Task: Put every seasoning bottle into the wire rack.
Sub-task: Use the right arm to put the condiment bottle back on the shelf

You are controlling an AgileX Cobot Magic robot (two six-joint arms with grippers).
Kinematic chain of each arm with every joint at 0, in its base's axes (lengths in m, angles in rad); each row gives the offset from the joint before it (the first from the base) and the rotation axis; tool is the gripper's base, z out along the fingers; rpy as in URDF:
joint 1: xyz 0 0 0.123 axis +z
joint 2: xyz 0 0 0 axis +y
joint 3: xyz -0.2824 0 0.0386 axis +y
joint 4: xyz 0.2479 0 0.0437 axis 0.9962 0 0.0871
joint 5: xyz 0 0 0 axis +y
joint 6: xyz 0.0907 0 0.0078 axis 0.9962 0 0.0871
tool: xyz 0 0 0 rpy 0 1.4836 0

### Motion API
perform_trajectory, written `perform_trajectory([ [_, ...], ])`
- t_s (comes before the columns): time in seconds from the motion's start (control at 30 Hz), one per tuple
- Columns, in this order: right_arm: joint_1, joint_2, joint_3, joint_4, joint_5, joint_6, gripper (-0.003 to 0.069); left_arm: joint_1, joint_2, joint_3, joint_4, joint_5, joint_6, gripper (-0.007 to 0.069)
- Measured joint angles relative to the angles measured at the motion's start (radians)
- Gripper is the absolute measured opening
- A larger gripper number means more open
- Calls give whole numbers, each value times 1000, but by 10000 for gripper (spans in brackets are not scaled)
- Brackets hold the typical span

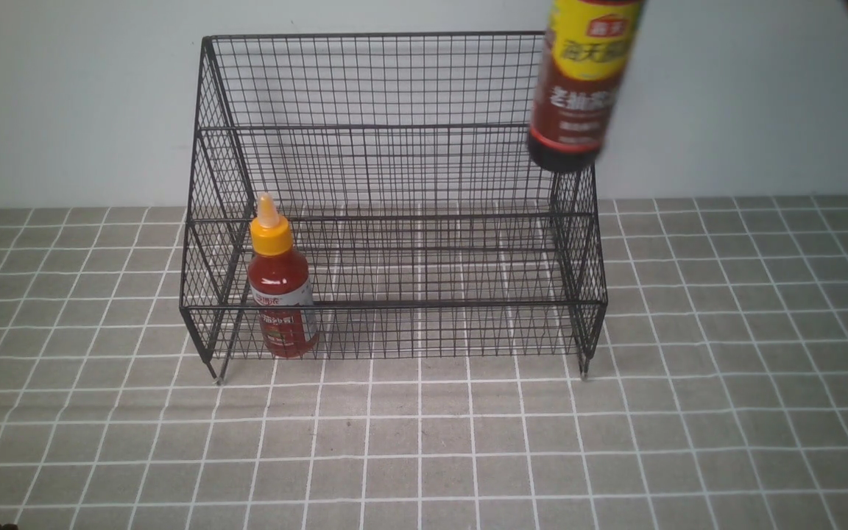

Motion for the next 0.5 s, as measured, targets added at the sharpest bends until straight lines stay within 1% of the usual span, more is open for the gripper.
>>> perform_trajectory([
  [0.23,1,105,-61,-18,-109,24,268,0,0,0,0,1,0,-7],
  [0.5,18,124,-76,-29,-112,24,268,0,0,0,0,1,0,-7],
])
